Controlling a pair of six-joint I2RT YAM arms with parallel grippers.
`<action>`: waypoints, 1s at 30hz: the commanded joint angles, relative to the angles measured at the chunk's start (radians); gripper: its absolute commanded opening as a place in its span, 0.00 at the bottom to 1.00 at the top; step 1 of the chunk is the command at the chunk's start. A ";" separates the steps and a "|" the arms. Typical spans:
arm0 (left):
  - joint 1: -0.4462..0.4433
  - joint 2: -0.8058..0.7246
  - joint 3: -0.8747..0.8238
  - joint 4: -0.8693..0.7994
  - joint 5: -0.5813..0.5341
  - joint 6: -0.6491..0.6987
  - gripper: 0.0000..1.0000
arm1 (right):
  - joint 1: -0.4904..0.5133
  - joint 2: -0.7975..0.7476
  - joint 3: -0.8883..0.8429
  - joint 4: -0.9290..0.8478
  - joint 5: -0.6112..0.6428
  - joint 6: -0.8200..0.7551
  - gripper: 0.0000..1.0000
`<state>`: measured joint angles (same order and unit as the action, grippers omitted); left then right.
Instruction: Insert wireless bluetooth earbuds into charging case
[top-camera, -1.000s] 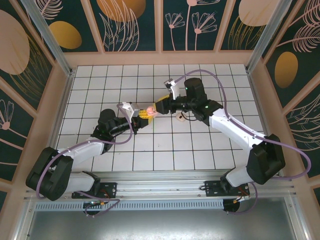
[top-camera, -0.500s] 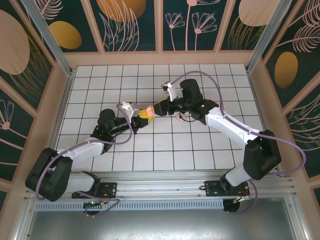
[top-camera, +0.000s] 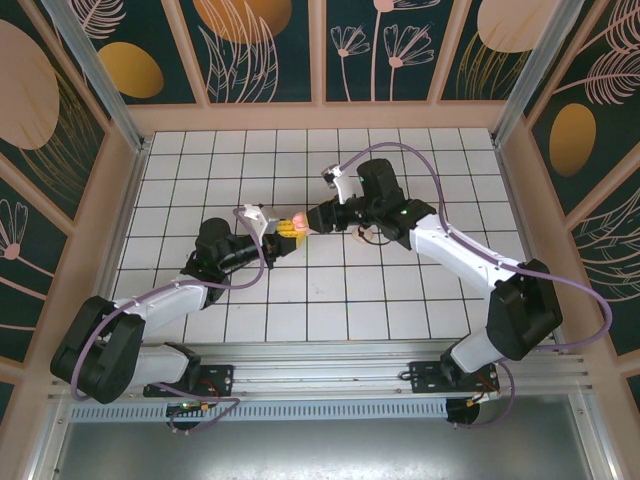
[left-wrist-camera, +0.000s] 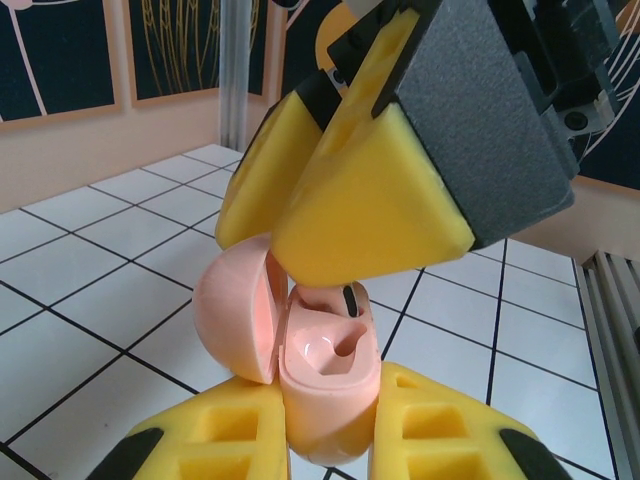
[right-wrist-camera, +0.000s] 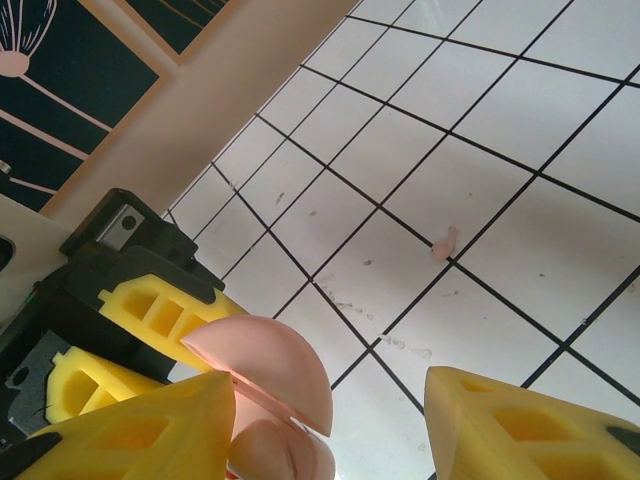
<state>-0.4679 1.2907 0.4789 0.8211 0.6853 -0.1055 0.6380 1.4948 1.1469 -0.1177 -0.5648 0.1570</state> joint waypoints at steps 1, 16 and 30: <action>-0.005 -0.038 0.018 0.041 -0.004 0.015 0.16 | 0.008 -0.028 -0.029 -0.034 0.049 0.000 0.53; -0.005 -0.047 0.013 0.036 -0.046 0.022 0.15 | 0.000 -0.094 -0.065 0.055 0.023 0.044 0.54; 0.125 -0.042 -0.066 0.071 -0.208 -0.081 0.11 | -0.016 -0.029 0.099 0.006 0.016 0.003 0.54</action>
<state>-0.3660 1.2644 0.4183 0.8623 0.5400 -0.1474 0.6209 1.4330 1.2003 -0.0761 -0.5743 0.1871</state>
